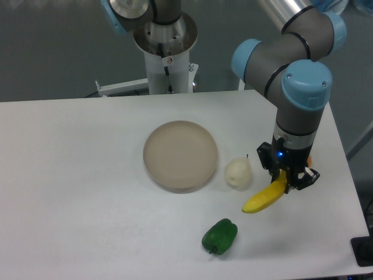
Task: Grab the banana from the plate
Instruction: 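Carry the banana past the pear and lower it onto the table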
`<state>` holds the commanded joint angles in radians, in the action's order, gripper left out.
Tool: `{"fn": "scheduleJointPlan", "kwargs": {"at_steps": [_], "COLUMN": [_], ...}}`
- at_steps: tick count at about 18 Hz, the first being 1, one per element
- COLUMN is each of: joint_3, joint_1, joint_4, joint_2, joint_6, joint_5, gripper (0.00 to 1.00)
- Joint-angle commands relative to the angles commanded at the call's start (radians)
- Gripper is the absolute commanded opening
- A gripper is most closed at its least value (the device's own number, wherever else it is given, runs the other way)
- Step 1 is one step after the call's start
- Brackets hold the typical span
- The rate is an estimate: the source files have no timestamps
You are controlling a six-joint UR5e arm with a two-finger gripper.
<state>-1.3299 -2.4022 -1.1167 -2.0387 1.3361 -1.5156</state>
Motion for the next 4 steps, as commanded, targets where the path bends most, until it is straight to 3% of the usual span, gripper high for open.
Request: {"fn": "scheduleJointPlan", "kwargs": {"at_steps": [4], "joint_3": [-0.003], "joint_1": [0.000], "joint_4": [0.000], "joint_2": [0.002], "joint_6": [-0.002], "joint_5": [-0.003], "gripper": [0.24]}}
